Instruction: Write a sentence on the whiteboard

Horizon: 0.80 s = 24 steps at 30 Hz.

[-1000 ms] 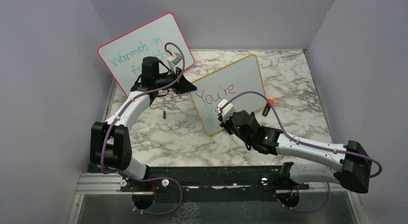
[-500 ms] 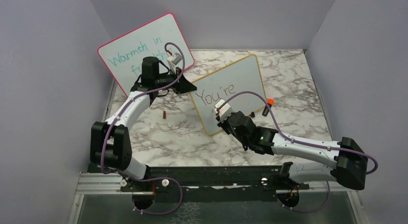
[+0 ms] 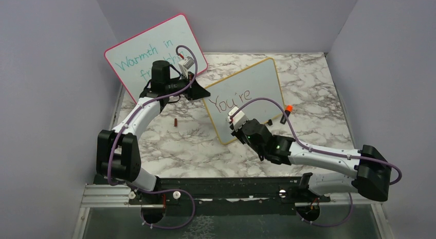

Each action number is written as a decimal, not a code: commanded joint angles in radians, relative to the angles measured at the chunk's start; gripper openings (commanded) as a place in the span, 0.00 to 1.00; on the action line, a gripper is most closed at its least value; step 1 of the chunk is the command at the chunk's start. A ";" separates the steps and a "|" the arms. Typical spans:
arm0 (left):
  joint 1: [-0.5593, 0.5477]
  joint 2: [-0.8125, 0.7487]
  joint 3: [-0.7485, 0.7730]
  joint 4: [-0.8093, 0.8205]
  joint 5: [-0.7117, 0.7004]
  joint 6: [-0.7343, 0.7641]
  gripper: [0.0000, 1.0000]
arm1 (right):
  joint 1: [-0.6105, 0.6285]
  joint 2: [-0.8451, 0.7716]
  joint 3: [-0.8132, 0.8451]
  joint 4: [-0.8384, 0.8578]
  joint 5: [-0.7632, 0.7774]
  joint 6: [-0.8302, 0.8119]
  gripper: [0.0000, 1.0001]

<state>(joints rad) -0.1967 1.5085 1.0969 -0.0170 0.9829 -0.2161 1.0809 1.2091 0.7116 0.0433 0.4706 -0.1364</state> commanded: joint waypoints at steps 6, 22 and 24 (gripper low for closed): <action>-0.001 0.039 -0.049 -0.097 -0.046 0.067 0.00 | 0.010 0.043 0.041 0.049 0.002 -0.018 0.01; -0.002 0.036 -0.049 -0.096 -0.046 0.067 0.00 | 0.010 0.054 0.064 -0.020 -0.096 -0.040 0.01; -0.002 0.037 -0.049 -0.097 -0.045 0.067 0.00 | 0.010 0.050 0.065 -0.040 -0.104 -0.039 0.01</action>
<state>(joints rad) -0.1955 1.5089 1.0954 -0.0158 0.9829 -0.2161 1.0874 1.2522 0.7502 0.0509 0.4152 -0.1677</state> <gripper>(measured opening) 0.037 0.167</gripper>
